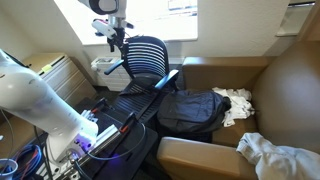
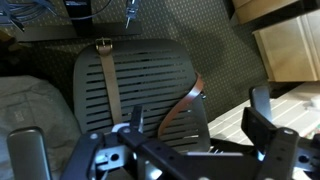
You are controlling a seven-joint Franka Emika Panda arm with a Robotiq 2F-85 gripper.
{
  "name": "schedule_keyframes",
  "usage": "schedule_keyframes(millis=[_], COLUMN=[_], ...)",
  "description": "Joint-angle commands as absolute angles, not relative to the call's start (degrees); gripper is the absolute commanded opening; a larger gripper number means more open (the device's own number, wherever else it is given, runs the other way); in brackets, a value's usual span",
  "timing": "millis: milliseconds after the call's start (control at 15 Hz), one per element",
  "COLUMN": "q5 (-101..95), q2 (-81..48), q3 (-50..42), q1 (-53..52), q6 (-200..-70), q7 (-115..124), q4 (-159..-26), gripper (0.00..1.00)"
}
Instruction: Put the grey backpack on the black chair
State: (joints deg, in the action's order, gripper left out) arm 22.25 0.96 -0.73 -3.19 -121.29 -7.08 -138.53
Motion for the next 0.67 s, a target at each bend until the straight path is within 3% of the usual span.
schedule_keyframes(millis=[0, 267, 400, 467, 600], q5=[19.94, 24.22, 32.93, 26.86, 30.54], q2=[-1.40, -8.12, -13.21, -8.93, -12.31], q3=[-3.86, -8.87, -9.79, -8.69, -9.21], q1=[1.40, 7.38, 12.21, 9.61, 13.00], q6=[-131.33, -143.64, -142.98, -142.32, -142.44], q7=[-4.81, -7.60, -15.17, -9.35, -13.93], q4=[-144.75, -149.61, -148.76, -149.42, -149.27], gripper=[1.00, 1.00, 1.00, 1.00, 1.00])
